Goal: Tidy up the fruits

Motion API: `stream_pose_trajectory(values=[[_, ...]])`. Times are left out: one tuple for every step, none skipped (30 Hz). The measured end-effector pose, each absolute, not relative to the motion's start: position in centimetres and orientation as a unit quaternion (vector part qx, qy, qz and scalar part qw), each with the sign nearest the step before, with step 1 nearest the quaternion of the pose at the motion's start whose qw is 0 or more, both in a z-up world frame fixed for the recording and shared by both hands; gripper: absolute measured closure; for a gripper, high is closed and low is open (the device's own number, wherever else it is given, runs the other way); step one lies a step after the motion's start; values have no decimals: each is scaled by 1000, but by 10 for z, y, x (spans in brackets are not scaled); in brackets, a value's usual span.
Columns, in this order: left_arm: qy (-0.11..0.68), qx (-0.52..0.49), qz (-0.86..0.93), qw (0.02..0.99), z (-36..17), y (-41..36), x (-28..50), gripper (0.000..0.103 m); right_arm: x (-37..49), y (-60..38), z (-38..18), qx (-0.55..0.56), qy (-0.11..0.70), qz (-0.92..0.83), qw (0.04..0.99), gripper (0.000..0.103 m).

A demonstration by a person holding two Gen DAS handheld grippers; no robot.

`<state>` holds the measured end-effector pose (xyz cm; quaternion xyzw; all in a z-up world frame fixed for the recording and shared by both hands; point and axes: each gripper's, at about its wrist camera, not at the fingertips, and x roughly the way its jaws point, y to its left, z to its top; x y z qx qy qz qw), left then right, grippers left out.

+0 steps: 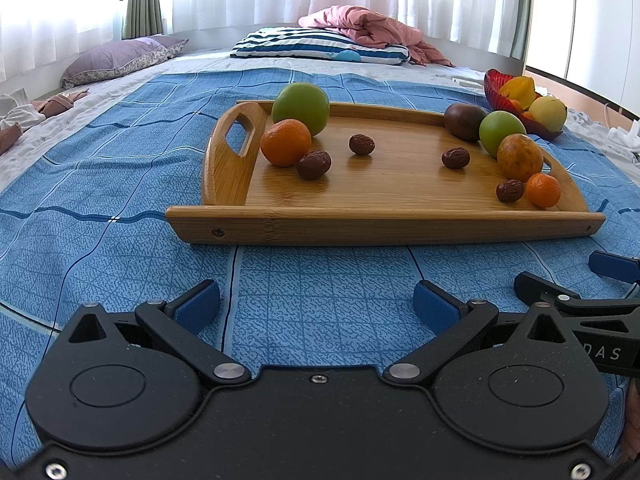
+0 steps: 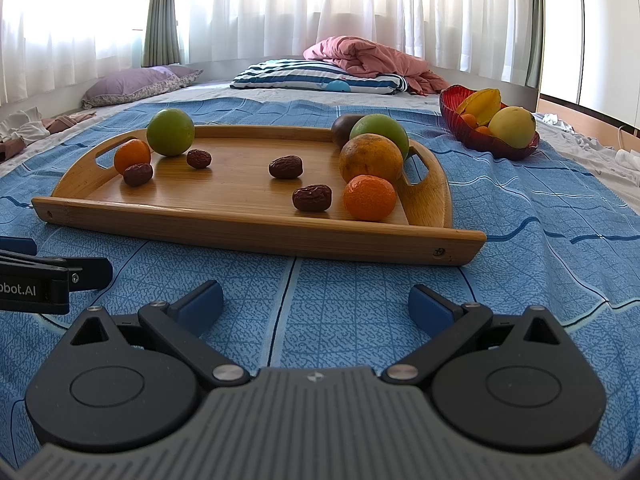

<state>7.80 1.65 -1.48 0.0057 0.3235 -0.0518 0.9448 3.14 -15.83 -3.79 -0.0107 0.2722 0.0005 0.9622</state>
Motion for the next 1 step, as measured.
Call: stream_pose_trajectory(values=[[323,5,-52,945,-15,17,78,0,31,-158,-38,-11,272,0,962,0]])
